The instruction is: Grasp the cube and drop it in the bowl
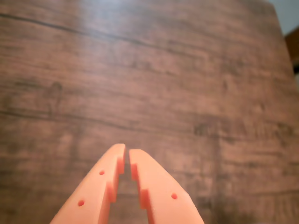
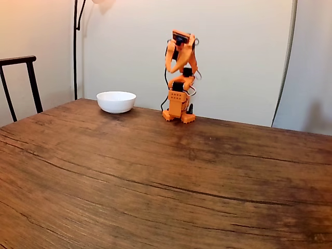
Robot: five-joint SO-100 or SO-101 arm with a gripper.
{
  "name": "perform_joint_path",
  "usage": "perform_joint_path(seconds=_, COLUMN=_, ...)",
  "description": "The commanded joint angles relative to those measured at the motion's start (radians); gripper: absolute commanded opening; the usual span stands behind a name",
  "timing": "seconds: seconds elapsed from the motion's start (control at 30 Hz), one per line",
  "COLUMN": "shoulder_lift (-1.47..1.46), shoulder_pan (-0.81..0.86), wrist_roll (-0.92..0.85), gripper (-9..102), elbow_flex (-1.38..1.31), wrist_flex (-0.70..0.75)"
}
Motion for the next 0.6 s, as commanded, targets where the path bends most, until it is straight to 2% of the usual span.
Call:
perform_joint_path(seconds=0.0, shoulder_lift=0.109, shoulder_pan=-0.011, wrist_roll=0.003, gripper=-1, elbow_flex=0.158, wrist_flex=-0.150)
perform_joint_path(seconds=0.3, shoulder_lift=0.196, shoulder_pan=-0.083, wrist_roll=-0.008, gripper=-1, elbow_flex=0.474, wrist_flex=-0.497)
perform_joint_path(seconds=0.57, shoulder_lift=0.196, shoulder_pan=-0.086, wrist_roll=-0.044, gripper=-1, elbow_flex=0.686, wrist_flex=-0.617)
